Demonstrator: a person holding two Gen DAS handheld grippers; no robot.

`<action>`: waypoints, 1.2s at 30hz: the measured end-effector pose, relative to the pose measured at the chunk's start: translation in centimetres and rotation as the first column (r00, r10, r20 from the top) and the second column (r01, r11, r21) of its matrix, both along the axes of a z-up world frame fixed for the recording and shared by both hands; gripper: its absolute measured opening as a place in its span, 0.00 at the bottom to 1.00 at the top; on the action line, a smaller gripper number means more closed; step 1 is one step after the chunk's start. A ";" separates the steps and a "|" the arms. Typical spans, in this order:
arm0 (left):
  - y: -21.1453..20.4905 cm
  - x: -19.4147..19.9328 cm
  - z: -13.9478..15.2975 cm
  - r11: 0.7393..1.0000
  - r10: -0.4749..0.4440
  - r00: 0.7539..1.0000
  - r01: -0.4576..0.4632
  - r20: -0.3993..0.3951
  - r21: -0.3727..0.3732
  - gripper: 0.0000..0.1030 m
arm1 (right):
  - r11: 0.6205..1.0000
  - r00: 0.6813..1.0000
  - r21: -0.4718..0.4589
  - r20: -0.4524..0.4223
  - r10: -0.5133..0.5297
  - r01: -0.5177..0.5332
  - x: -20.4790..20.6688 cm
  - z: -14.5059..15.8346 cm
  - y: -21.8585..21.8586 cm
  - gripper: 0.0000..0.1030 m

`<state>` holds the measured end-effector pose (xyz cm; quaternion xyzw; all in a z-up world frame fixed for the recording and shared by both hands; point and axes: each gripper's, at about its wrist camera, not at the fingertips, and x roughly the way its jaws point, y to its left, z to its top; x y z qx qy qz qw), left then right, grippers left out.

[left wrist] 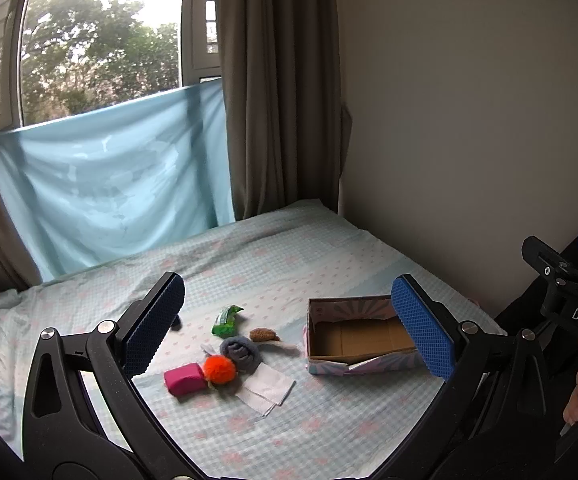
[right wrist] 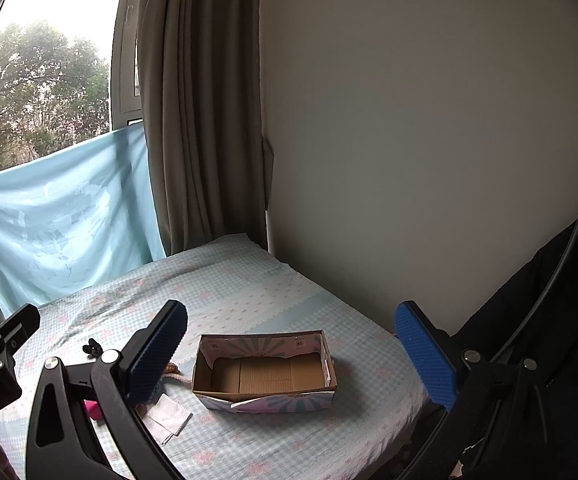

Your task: Organize soft objects

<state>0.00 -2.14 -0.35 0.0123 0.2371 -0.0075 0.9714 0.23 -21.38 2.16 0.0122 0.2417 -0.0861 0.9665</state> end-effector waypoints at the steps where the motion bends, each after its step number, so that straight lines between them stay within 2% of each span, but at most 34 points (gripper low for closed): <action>1: 0.0 0.0 0.0 1.000 0.000 1.000 0.000 0.000 0.001 0.99 | 1.000 1.000 0.000 0.001 0.000 0.000 0.0 0.0 0.0 1.00; 8: -0.1 -0.4 -0.1 1.000 0.017 1.000 -0.017 0.003 0.005 0.99 | 1.000 1.000 0.004 -0.007 0.003 -0.003 0.0 -0.1 -0.2 1.00; 13: 0.1 -0.8 -0.3 0.996 0.074 0.997 -0.074 0.013 0.043 0.99 | 1.000 1.000 0.006 -0.003 0.031 -0.031 -0.2 0.0 -0.4 1.00; 18: 1.3 -1.2 -1.3 0.990 0.136 0.991 -0.136 0.001 0.039 0.99 | 0.994 0.995 -0.029 0.008 0.101 -0.101 -0.4 -0.5 0.1 1.00; 23: 3.6 -1.4 -4.6 0.984 0.168 0.985 -0.165 -0.038 0.063 1.00 | 0.981 0.982 -0.045 0.000 0.187 -0.187 0.0 -3.3 1.7 1.00; 29: 7.9 -0.4 -9.9 0.990 0.127 0.981 -0.116 -0.147 0.082 0.99 | 0.969 0.965 0.041 -0.093 0.246 -0.244 1.5 -7.7 5.2 1.00; 36: 14.1 2.6 -15.8 0.991 0.079 0.972 -0.052 -0.222 0.122 0.99 | 0.958 0.943 0.075 -0.171 0.285 -0.276 4.0 -13.5 11.5 1.00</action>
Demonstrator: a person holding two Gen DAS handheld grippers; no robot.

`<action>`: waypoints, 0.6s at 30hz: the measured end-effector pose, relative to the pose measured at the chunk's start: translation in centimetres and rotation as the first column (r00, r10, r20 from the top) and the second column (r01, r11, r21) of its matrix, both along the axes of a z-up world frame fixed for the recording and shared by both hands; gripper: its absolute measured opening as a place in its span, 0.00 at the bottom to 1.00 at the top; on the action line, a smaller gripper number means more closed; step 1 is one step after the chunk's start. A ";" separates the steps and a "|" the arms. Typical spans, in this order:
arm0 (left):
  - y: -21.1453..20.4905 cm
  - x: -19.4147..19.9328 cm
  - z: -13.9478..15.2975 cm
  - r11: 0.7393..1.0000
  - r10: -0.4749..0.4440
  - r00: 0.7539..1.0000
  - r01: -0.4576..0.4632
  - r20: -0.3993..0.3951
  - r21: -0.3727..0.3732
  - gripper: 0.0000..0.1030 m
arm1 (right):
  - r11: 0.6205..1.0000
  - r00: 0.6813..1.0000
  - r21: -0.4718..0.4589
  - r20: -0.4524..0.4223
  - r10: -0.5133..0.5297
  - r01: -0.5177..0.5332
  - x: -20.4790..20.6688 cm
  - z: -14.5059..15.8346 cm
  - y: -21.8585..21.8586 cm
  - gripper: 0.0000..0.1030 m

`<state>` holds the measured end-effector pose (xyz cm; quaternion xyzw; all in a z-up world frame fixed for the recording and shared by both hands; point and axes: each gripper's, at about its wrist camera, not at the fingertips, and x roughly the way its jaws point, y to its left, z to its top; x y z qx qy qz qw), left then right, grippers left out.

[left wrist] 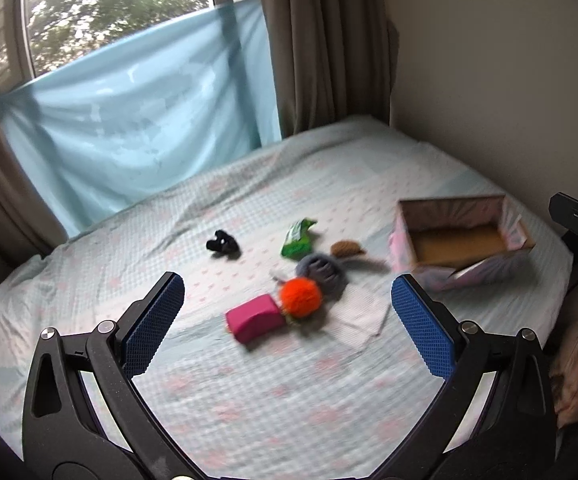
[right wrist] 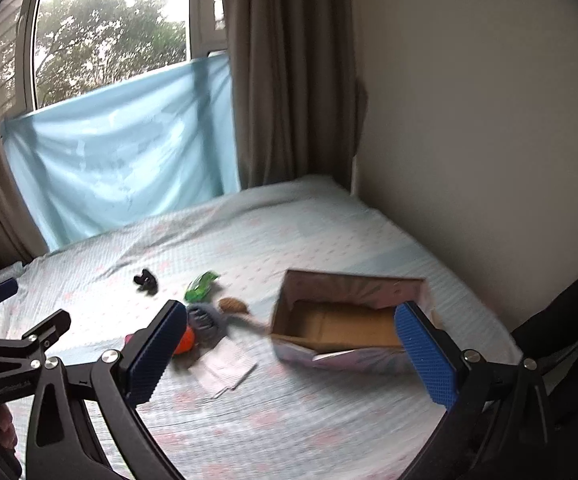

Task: Organize soft objects
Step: 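Move both tools toward the magenta pouch and white wipe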

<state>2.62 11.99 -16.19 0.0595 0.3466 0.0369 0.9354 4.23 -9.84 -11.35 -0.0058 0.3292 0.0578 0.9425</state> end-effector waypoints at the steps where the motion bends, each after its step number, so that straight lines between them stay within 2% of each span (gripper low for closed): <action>1: 1.2 0.7 -1.2 1.000 -0.015 1.000 0.015 -0.016 0.008 0.99 | 1.000 1.000 0.000 -0.012 0.002 -0.002 0.3 -0.8 0.6 1.00; 6: 5.3 3.8 -7.0 0.995 -0.096 0.992 0.099 -0.084 0.029 1.00 | 1.000 0.997 -0.004 -0.072 0.004 -0.005 2.2 -5.7 4.3 1.00; 10: 8.0 7.0 -12.4 0.986 -0.153 0.977 0.162 -0.151 0.048 0.99 | 0.998 0.985 -0.049 -0.168 0.027 -0.035 4.6 -10.8 7.0 1.00; 18: 10.2 13.0 -22.5 0.953 -0.272 0.927 0.296 -0.260 0.059 0.99 | 0.988 0.940 -0.058 -0.319 0.119 -0.144 9.1 -21.5 10.7 1.00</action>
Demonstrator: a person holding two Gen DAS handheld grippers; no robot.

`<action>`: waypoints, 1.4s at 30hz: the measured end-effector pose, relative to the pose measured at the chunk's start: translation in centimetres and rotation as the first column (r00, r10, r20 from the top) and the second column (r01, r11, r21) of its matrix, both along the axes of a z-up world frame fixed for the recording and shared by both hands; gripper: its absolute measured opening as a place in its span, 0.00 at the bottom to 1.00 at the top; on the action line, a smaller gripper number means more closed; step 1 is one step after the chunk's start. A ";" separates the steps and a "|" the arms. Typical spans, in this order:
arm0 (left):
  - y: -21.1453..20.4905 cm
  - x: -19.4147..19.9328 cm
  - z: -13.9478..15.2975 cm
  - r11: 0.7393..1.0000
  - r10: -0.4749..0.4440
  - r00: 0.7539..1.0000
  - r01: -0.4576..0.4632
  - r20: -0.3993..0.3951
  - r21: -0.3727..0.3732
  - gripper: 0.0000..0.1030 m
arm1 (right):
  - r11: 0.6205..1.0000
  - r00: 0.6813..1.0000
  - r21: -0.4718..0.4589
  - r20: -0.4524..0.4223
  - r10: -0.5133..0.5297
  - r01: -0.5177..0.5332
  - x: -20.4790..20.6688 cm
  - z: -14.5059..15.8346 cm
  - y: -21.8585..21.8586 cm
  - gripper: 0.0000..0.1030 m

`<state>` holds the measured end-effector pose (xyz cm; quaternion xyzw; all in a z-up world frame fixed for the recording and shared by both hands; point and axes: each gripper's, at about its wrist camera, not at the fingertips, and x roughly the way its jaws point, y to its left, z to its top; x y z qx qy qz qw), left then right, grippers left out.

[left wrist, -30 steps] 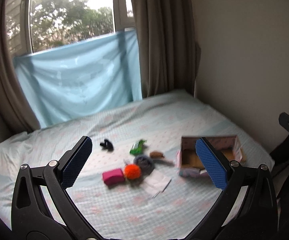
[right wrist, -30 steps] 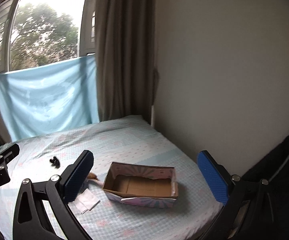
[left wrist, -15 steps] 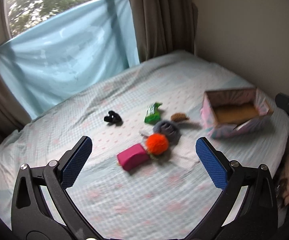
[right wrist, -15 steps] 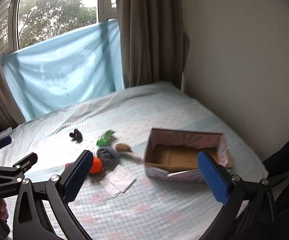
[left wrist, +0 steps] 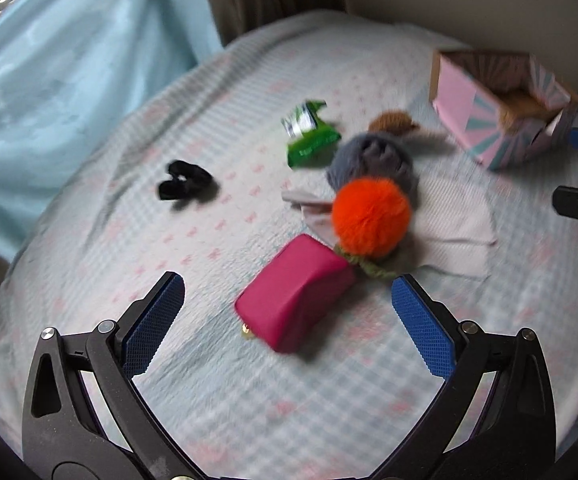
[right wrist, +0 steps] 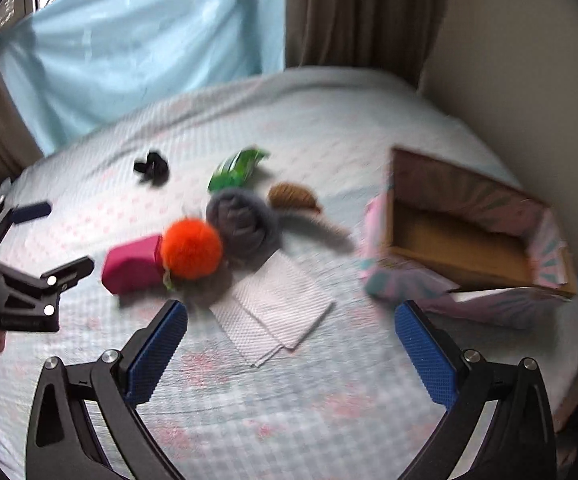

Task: Organize soft objects
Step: 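Move both tools toward the magenta pouch and white wipe, then grasp the magenta pouch with the left tool while the right tool grasps the white wipe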

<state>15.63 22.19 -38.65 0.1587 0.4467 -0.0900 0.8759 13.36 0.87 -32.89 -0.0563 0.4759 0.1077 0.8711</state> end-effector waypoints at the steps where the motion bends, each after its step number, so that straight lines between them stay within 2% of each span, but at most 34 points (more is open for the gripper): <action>1: 0.0 0.6 -1.0 1.000 -0.015 1.000 0.015 -0.010 0.007 0.99 | 1.000 1.000 -0.007 -0.017 0.013 -0.013 0.6 -1.3 0.4 1.00; 4: 0.1 2.2 -3.9 0.998 -0.054 0.998 0.055 -0.032 0.012 0.99 | 0.999 0.997 -0.029 -0.059 0.042 -0.043 2.1 -4.6 1.1 1.00; 8: 0.6 3.6 -6.2 0.995 -0.090 0.994 0.092 -0.053 0.038 0.99 | 0.995 0.993 -0.055 -0.091 0.080 -0.086 3.6 -8.2 1.7 1.00; 12: 0.9 4.4 -8.1 0.991 -0.132 0.988 0.134 -0.085 0.022 0.99 | 0.991 0.986 -0.060 -0.130 0.108 -0.117 4.6 -11.1 1.7 1.00; 16: 0.5 4.8 -9.8 0.986 -0.162 0.980 0.166 -0.114 0.026 0.99 | 0.990 0.977 -0.040 -0.171 0.129 -0.138 5.6 -13.4 1.6 1.00; 18: 0.4 5.2 -10.5 0.985 -0.168 0.977 0.172 -0.133 0.018 0.92 | 0.990 0.976 -0.029 -0.169 0.134 -0.141 5.8 -13.9 1.6 1.00; 19: 0.4 5.4 -10.8 0.985 -0.167 0.976 0.170 -0.139 0.008 0.92 | 0.989 0.977 -0.024 -0.160 0.137 -0.143 5.9 -13.8 1.6 0.99; 22: 0.3 5.8 -10.8 0.986 -0.167 0.975 0.168 -0.145 -0.012 0.88 | 0.988 0.978 -0.020 -0.147 0.148 -0.153 6.1 -13.4 1.8 0.87; 25: 0.1 5.9 -10.9 0.986 -0.165 0.974 0.164 -0.152 -0.019 0.83 | 0.989 0.980 -0.020 -0.141 0.142 -0.147 6.5 -13.1 2.0 0.72; 28: 0.0 5.8 -10.7 0.987 -0.158 0.975 0.157 -0.156 -0.018 0.75 | 0.991 0.982 -0.019 -0.140 0.130 -0.134 6.6 -12.8 2.1 0.56; 30: 0.1 5.7 -10.5 0.990 -0.141 0.977 0.140 -0.158 -0.014 0.65 | 0.991 0.980 -0.006 -0.146 0.134 -0.136 6.7 -12.7 2.3 0.42; 33: 0.5 5.2 -10.2 0.993 -0.118 0.981 0.116 -0.156 -0.023 0.56 | 0.990 0.978 0.000 -0.151 0.141 -0.143 6.6 -12.5 2.6 0.27; 37: 1.1 4.8 -9.3 0.996 -0.082 0.985 0.075 -0.152 -0.046 0.49 | 0.992 0.977 0.022 -0.171 0.124 -0.122 6.6 -12.2 3.0 0.18; 42: 1.4 4.1 -7.8 0.998 -0.049 0.989 0.043 -0.143 -0.043 0.43 | 0.993 0.979 0.073 -0.176 0.099 -0.087 6.5 -10.6 2.7 0.17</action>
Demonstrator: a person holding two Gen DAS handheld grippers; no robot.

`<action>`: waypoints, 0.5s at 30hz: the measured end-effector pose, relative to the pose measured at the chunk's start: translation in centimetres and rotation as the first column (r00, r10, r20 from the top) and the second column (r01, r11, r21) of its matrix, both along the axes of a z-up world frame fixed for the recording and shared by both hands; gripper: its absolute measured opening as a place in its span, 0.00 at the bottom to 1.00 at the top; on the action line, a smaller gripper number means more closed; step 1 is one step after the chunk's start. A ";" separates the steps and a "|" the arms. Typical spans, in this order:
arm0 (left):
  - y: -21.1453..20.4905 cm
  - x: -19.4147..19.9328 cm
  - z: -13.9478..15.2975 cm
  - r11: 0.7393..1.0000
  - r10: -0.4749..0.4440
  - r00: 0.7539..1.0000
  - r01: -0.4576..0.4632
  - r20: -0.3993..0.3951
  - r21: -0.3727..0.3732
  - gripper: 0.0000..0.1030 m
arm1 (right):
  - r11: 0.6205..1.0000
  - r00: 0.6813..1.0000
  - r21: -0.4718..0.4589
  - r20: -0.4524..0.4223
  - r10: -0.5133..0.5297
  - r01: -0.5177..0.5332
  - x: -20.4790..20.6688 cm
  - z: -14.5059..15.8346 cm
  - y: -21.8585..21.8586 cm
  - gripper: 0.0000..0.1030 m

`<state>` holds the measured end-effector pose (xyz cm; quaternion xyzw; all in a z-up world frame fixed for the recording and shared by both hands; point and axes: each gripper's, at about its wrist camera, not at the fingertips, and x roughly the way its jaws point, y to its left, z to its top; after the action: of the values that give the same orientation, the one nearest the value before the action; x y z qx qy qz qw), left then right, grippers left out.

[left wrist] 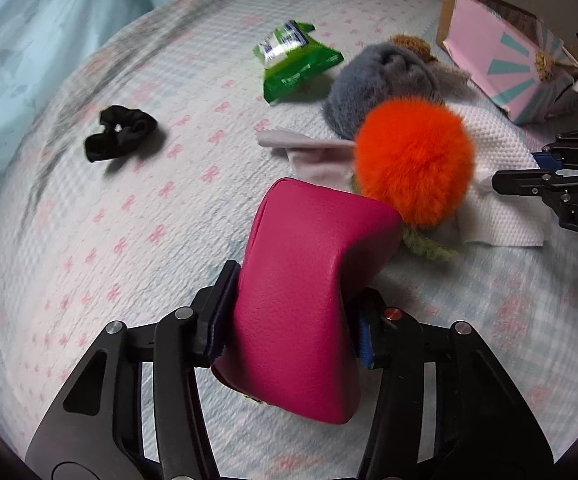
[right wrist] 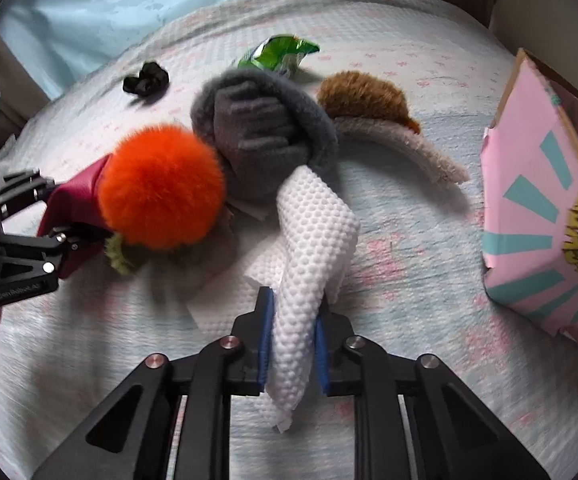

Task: Organize soft objects
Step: 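Grasp the magenta pouch with the left tool while the right tool grasps the white wipe, then carry pouch and wipe into the cardboard box and open both tools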

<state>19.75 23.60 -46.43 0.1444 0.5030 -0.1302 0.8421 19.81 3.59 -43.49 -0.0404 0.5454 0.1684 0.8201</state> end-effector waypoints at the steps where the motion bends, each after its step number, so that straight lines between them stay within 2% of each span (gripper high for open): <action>1: 0.0 -0.3 0.7 1.000 0.007 1.000 -0.007 0.006 -0.006 0.43 | 1.000 1.000 0.001 0.004 -0.003 0.003 -0.2 0.4 -0.1 0.16; 8: -0.1 -1.9 5.8 0.998 0.067 0.997 -0.066 0.048 -0.024 0.41 | 0.999 0.998 0.023 0.045 -0.037 0.036 -1.6 5.7 -0.6 0.14; 15: -1.5 -3.7 14.6 0.990 0.140 0.983 -0.135 0.116 -0.050 0.41 | 0.992 0.988 0.068 0.112 -0.109 0.102 -3.6 14.2 -2.3 0.14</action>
<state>16.05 22.10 -31.78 0.0990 0.4577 -0.0732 0.8805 16.24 1.24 -29.25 0.0043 0.4929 0.1390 0.8589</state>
